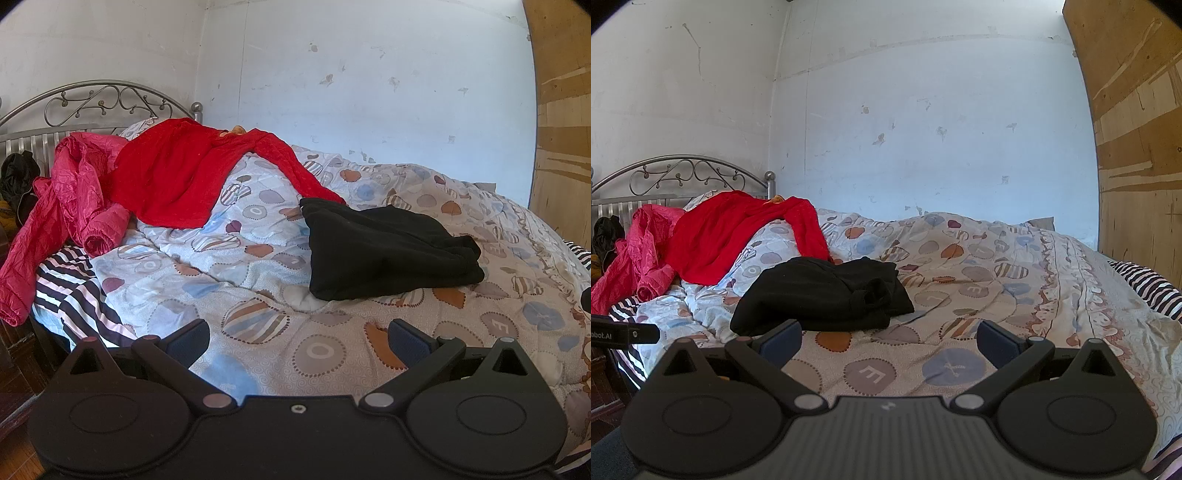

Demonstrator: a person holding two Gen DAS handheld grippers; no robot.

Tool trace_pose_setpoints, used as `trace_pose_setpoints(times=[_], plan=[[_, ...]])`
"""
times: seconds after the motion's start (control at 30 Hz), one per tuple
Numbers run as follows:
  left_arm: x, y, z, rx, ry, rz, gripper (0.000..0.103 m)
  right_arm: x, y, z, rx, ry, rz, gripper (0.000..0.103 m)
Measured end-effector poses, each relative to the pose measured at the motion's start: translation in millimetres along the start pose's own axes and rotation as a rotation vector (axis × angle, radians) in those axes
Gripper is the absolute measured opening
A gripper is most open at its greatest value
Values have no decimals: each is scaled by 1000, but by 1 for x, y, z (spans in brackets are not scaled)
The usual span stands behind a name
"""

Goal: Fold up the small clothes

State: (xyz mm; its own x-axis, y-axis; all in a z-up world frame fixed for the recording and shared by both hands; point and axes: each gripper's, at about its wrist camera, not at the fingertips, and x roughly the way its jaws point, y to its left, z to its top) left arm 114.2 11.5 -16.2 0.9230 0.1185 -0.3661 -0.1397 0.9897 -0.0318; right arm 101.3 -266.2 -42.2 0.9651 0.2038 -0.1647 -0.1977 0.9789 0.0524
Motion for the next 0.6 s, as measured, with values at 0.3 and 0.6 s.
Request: trace_pose_setpoints(times=[0.3, 0.6], plan=[[0, 0, 0, 0, 0, 1, 102, 0, 1, -1, -2, 2, 1, 103], [0, 0, 0, 1, 1, 1, 102, -1, 2, -2, -1, 1, 1, 103]])
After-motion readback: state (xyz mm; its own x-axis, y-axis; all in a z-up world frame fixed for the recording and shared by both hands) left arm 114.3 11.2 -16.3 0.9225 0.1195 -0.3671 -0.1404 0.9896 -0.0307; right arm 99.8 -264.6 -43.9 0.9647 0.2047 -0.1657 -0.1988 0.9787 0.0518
